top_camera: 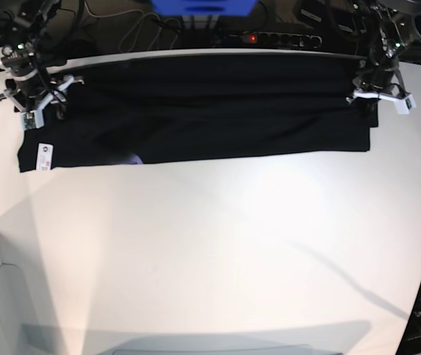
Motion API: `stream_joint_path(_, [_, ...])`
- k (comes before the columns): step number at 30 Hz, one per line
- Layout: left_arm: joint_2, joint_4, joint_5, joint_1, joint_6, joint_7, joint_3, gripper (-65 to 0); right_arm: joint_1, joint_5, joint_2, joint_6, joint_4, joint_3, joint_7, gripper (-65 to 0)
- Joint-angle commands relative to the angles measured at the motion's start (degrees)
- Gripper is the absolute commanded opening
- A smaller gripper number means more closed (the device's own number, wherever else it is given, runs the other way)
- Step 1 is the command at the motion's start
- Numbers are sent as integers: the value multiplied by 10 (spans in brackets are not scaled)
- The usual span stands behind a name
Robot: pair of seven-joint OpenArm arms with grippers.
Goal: Fold the T-shirt properly
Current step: 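Regrip the strip's end with the right gripper, left gripper holding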
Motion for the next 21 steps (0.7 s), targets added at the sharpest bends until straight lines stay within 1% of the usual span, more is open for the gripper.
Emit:
stream_joint_path(1, [-6, 6, -1, 3, 1, -3, -4, -650, 5, 0, 8, 4, -7, 3, 7, -348])
stream_joint_path(6, [-6, 4, -1, 3, 1, -2, -7, -650, 21, 0, 25, 4, -63, 5, 7, -348])
stream_joint_path(7, [-6, 6, -1, 3, 1, -2, -7, -645, 21, 0, 28, 4, -67, 5, 7, -348])
stream_joint_path(8, [-6, 10, -1, 3, 1, -2, -6, -626, 21, 0, 28, 4, -69, 5, 7, -348])
stream_joint_path(10, [-6, 16, -1, 4, 1, -1, -7, -548, 21, 0, 28, 4, -67, 5, 7, -348])
stream_joint_path(11, [-6, 21, -1, 4, 1, 2, -7, -495, 21, 0, 28, 4, -67, 5, 7, -348])
stream_joint_path(13, [-6, 34, -1, 9, 1, 26, -11, -385, 21, 0, 28, 4, -67, 5, 7, -348])
stream_joint_path(15, [-5, 56, -2, 9, 1, 43, -30, -313, 21, 0, 28, 4, -67, 4, 7, -348])
stream_joint_path(17, [5, 78, -2, 10, 1, 53, -49, -264, 21, 0, 27, 4, -67, 4, 7, -348])
stream_joint_path(19, [14, 97, -2, 10, 1, 61, -76, -229, 22, 0, 27, 4, -67, 4, 7, -348])
stream_joint_path(21, [14, 103, -2, 9, 1, 75, -93, -221, 22, 0, 26, 4, -67, 4, 7, -348])
